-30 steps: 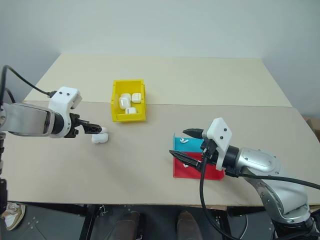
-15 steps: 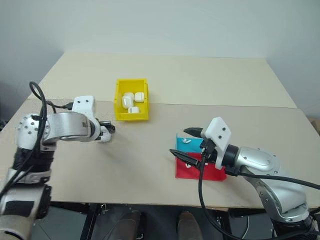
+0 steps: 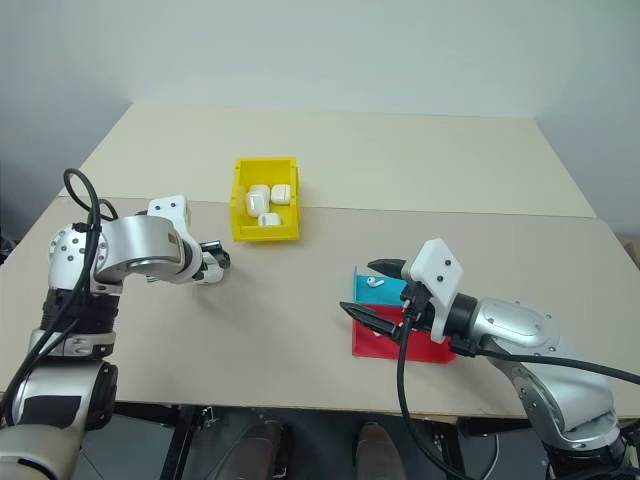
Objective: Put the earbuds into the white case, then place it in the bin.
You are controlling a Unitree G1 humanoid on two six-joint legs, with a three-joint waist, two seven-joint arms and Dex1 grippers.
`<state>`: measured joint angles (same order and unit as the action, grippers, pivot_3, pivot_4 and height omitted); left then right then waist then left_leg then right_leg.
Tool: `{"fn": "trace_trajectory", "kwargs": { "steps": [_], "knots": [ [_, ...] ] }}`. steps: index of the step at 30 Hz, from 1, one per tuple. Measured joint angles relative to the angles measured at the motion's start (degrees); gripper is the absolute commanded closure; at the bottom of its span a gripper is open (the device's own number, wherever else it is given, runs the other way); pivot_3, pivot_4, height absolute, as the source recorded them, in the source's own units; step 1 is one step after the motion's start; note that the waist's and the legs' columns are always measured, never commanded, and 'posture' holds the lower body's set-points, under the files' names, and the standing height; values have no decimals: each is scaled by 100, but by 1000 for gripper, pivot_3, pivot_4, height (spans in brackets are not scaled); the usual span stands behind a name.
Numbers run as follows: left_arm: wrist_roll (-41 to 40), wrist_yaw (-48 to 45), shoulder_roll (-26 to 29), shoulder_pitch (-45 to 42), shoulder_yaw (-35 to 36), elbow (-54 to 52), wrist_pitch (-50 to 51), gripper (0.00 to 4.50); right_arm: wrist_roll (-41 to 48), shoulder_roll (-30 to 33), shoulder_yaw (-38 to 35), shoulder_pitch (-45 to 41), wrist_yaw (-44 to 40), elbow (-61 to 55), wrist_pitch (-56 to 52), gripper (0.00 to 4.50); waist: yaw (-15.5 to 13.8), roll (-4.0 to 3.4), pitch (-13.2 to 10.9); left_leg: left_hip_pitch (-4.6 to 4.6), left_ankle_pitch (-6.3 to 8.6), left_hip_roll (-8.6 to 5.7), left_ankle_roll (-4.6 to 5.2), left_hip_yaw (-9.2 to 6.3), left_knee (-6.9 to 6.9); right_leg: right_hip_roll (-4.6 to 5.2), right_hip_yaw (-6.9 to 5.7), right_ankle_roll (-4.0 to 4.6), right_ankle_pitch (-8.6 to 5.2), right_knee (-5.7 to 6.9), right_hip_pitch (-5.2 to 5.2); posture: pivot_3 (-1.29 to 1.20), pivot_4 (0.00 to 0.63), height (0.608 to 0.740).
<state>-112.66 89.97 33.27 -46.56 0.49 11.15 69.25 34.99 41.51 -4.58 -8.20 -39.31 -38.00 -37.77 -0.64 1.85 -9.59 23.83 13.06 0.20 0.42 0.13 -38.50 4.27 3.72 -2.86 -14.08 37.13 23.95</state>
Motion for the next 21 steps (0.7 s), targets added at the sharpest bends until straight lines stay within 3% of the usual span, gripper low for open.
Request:
{"fn": "trace_trajectory", "kwargs": {
  "steps": [21],
  "knots": [
    [1,41,-158,-572,-67,1462,447,0,9,68,-68,123,70,-204,-4,64,1,1,0,1,-1,-4,-1,-3,1,3,-1,-2,-1,0,1,0,150,740]
  ]
}}
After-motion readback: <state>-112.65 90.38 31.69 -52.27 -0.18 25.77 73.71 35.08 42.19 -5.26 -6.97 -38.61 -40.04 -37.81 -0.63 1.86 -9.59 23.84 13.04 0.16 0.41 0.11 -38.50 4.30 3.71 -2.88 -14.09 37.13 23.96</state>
